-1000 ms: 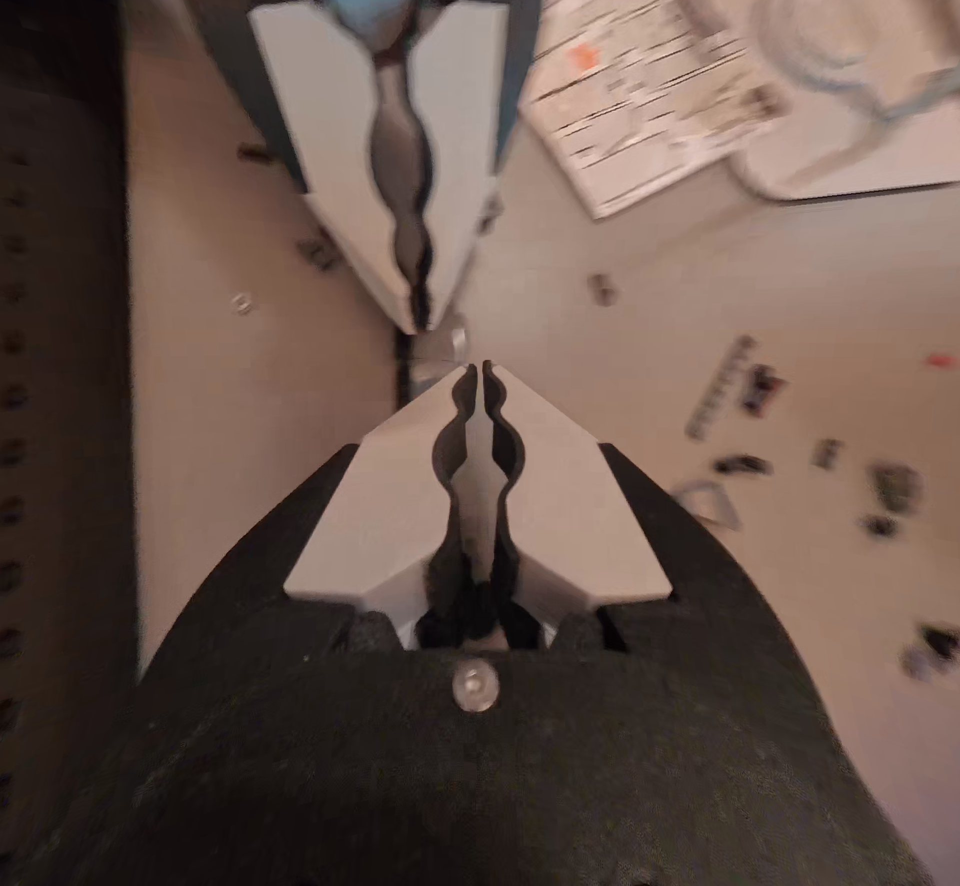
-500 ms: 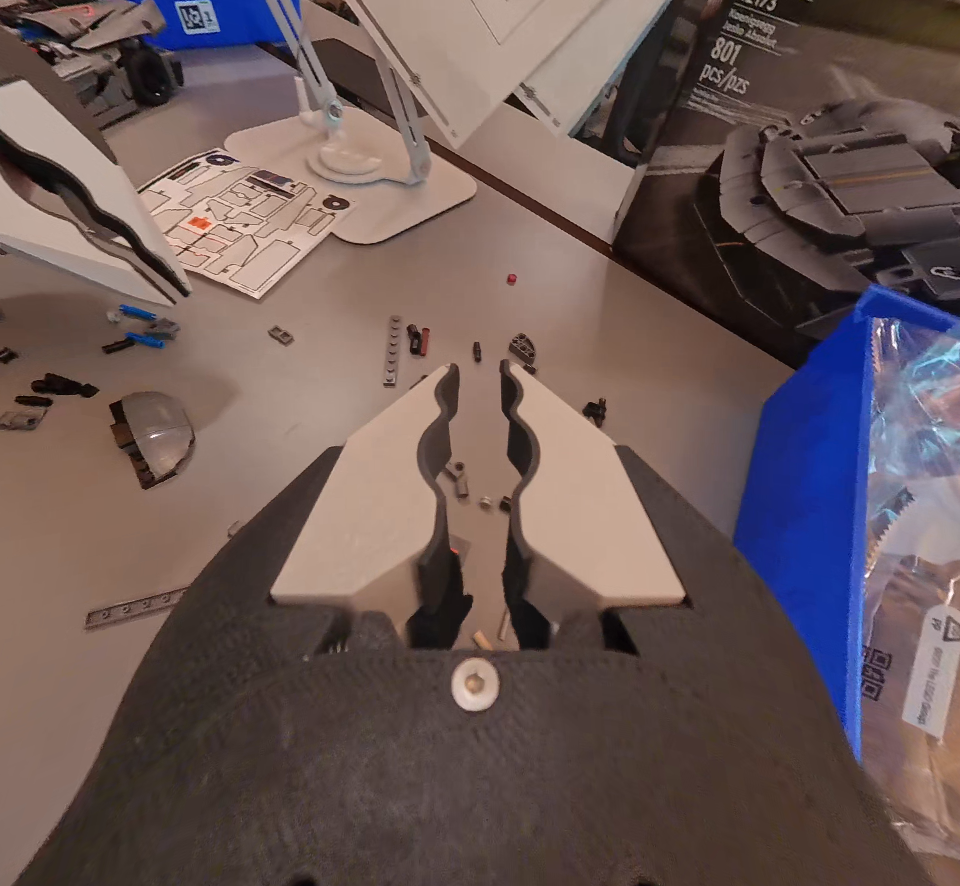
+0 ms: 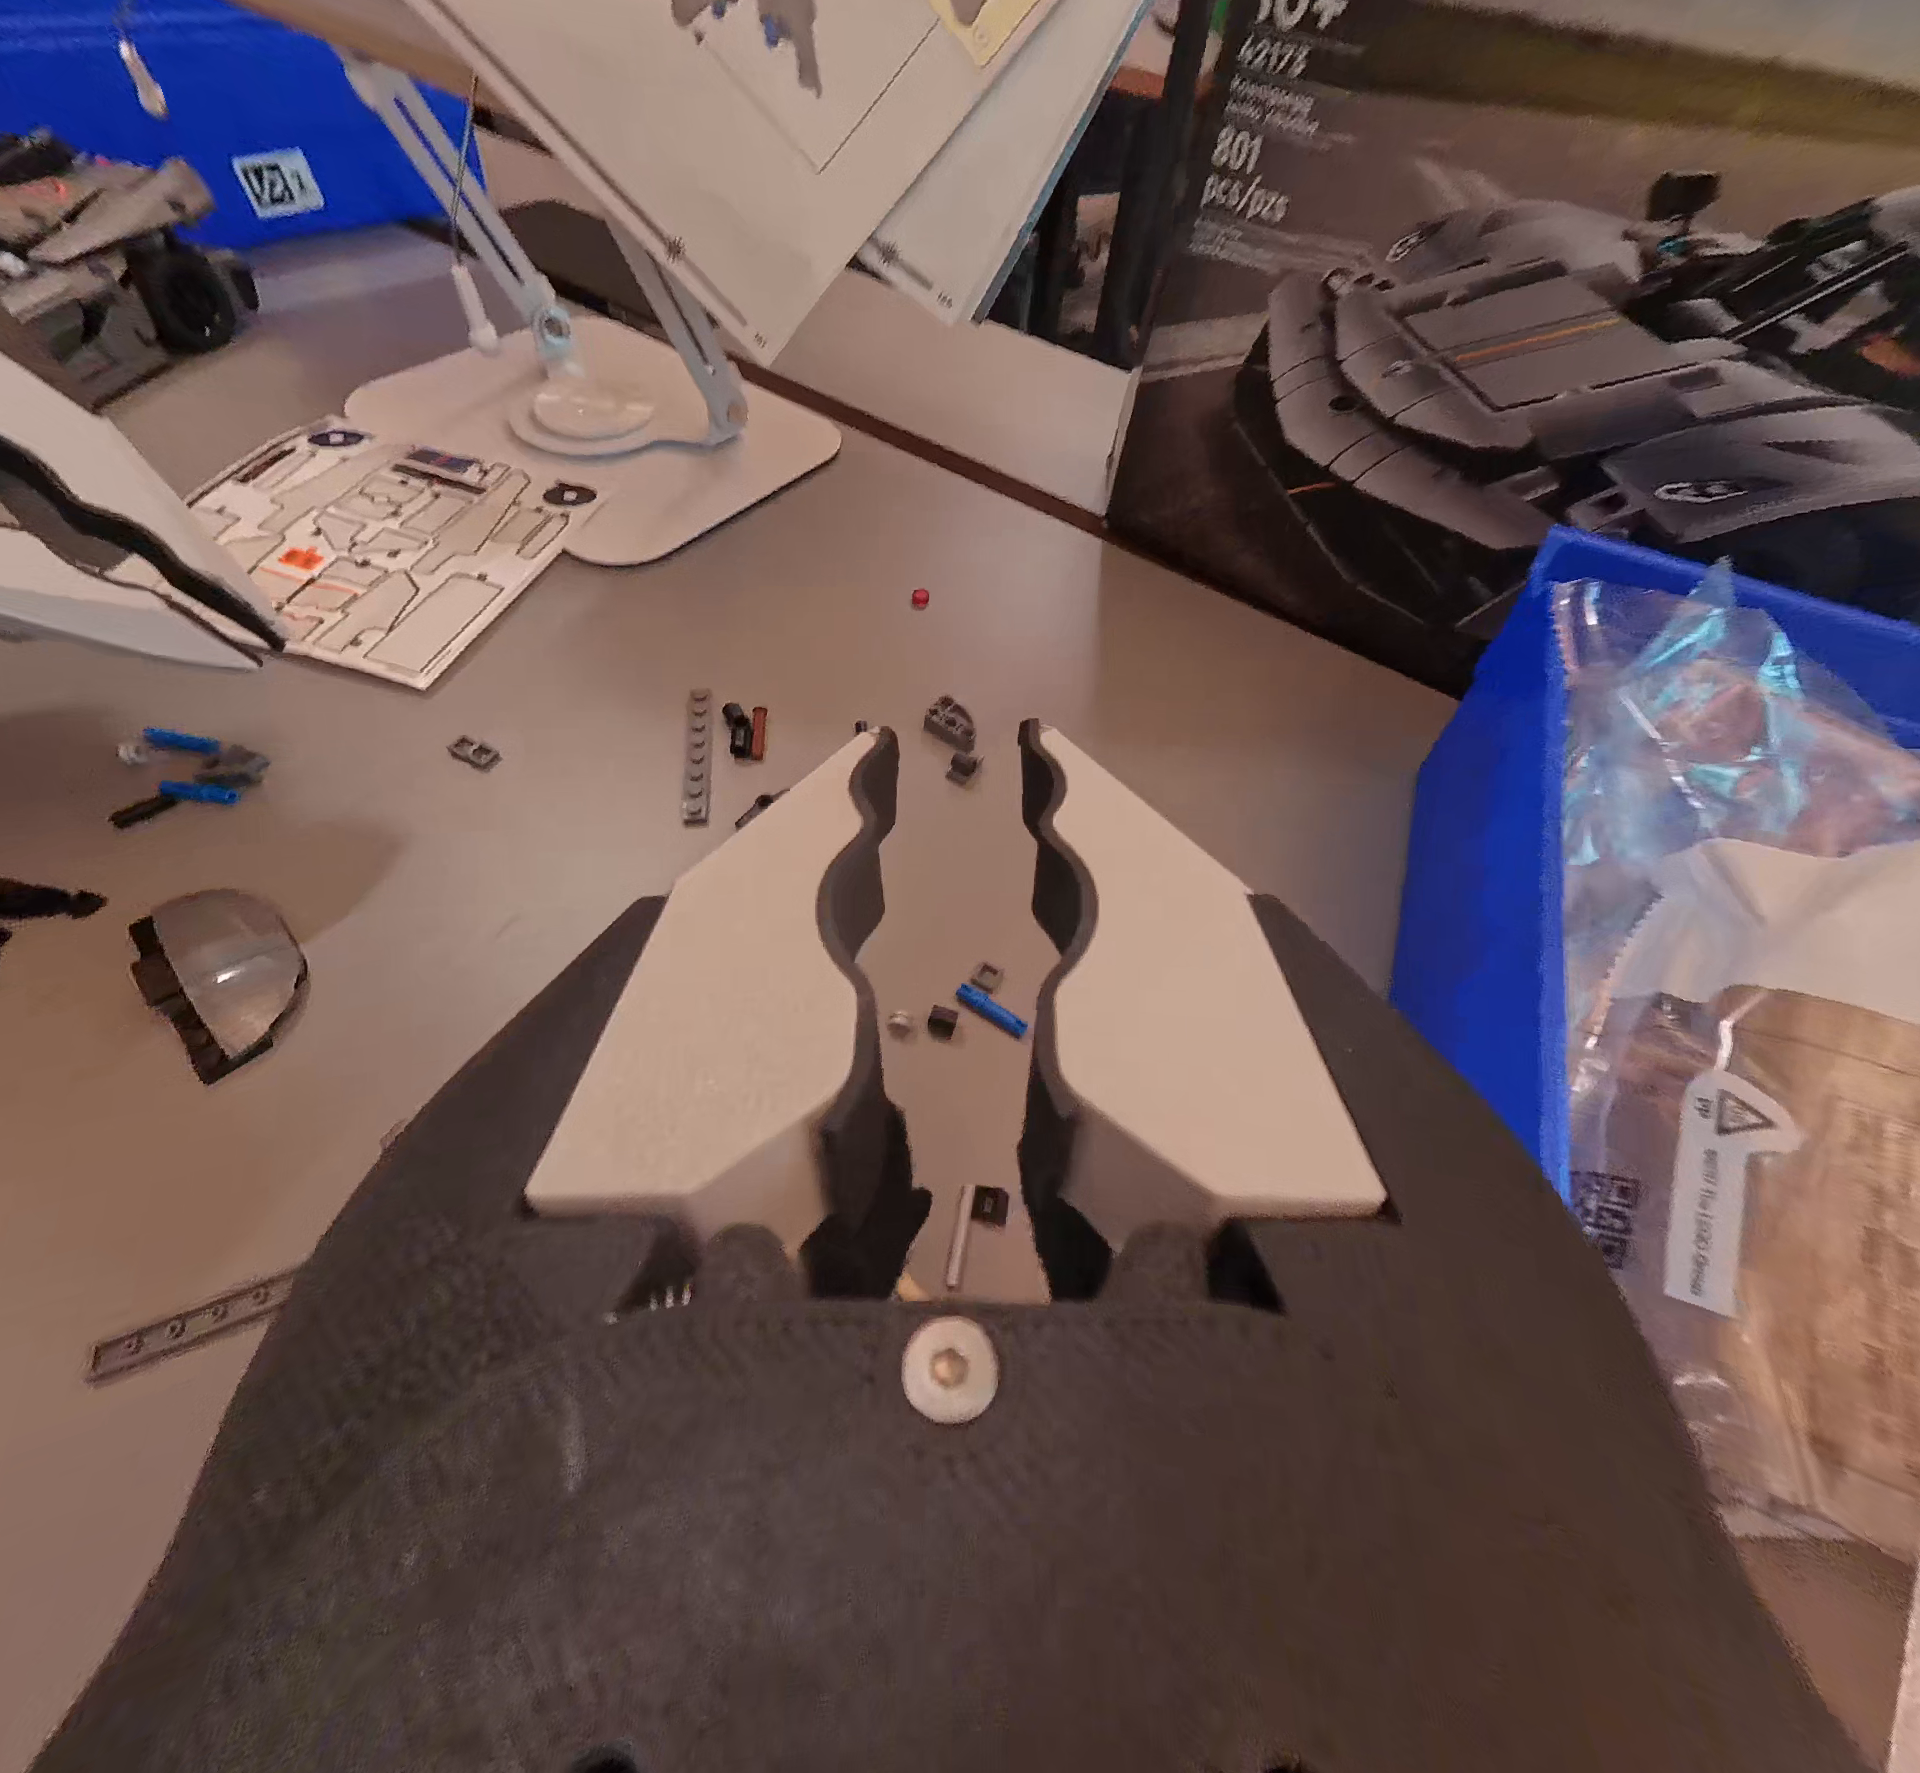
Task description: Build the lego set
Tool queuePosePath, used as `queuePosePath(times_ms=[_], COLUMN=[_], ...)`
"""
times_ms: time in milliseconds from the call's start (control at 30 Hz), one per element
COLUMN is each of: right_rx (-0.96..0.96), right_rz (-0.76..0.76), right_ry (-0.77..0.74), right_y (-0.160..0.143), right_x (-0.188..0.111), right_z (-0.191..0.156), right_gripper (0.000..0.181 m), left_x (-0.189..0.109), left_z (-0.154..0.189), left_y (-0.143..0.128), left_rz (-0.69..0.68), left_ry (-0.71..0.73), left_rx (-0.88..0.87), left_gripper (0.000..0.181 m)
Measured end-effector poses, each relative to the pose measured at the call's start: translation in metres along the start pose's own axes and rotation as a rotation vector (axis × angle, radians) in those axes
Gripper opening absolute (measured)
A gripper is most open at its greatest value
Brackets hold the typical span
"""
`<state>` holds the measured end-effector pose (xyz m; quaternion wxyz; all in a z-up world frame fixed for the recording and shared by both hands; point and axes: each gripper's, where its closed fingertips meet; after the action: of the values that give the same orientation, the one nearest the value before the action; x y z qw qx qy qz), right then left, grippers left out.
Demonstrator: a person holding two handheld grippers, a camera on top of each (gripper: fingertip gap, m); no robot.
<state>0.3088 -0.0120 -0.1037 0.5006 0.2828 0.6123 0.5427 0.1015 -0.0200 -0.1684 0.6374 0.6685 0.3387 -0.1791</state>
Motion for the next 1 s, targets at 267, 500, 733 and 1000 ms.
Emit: queuePosePath(times_ms=[267, 500, 733, 1000], right_rx=[0.087, 0.098, 0.104, 0.103], right_rz=[0.124, 0.204, 0.204, 0.185], right_ry=[-0.038, -0.071, -0.056, -0.038], right_y=[0.016, 0.028, 0.027, 0.024], right_x=[-0.016, -0.028, -0.027, -0.021], right_z=[0.017, 0.025, 0.024, 0.02], right_gripper=[0.028, 0.027, 0.028, 0.029], left_x=[-0.033, -0.051, -0.049, -0.05], left_z=[-0.037, -0.054, -0.054, -0.055], left_y=[0.016, 0.02, 0.017, 0.011], left_rz=[0.149, 0.225, 0.198, 0.166], left_ry=[0.131, 0.178, 0.193, 0.182], left_rx=[-0.082, -0.141, -0.115, -0.116], left_gripper=[0.01, 0.01, 0.009, 0.009])
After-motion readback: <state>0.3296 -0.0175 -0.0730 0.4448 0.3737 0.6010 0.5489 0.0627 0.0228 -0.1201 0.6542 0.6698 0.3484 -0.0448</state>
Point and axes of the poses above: each gripper's, where its closed fingertips meet, x out along the fingers, y out of its top, z = x × y across the jaws, and after that the axes turned 1 degree about -x, right-handed
